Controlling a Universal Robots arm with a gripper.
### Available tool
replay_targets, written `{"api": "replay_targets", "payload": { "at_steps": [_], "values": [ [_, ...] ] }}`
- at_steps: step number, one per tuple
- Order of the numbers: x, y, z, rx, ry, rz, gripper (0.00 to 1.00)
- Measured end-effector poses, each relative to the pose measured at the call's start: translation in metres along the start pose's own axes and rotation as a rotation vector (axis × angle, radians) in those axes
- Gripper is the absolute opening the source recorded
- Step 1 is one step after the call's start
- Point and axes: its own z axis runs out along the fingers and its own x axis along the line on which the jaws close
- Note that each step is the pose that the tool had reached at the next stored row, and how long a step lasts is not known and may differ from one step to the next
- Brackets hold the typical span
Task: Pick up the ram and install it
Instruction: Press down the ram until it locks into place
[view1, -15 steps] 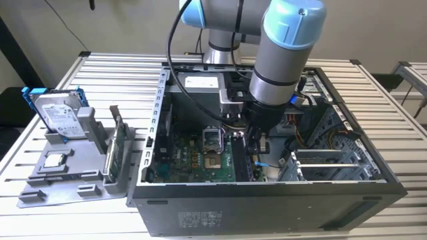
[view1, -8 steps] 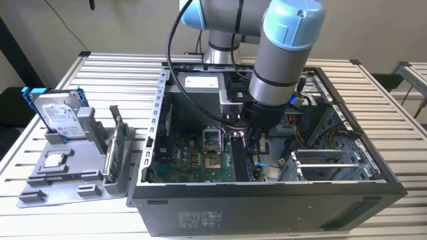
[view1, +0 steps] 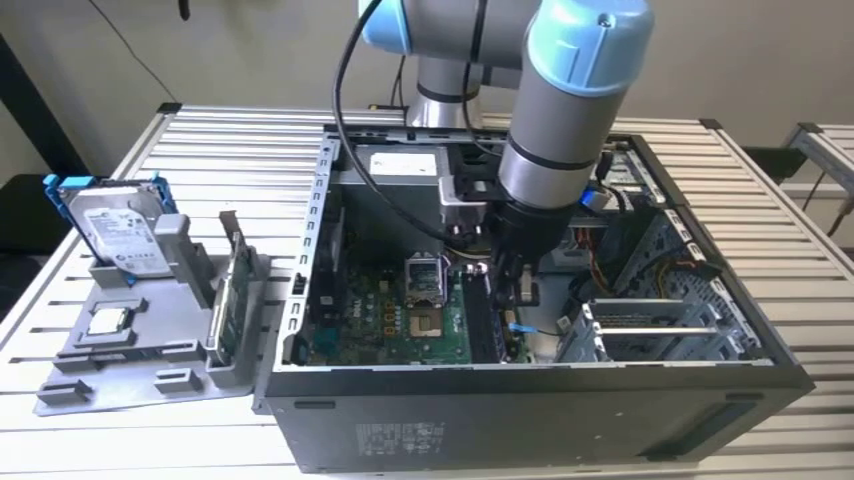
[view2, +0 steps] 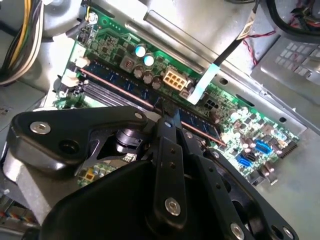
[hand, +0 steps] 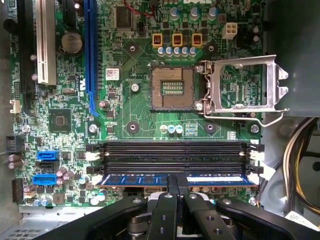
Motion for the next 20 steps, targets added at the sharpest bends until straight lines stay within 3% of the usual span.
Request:
{"api": "replay_targets", "payload": {
  "at_steps": [8, 16, 20],
  "values": [
    [0.0001, 0.0003, -0.0157, -0.0001, 0.0003, 0.000, 0.11],
    [0.0003, 0.0007, -0.0401, -0.0002, 0.0001, 0.000, 0.11],
    [0.0003, 0.0008, -0.0437, -0.0002, 0.0002, 0.000, 0.11]
  ]
}}
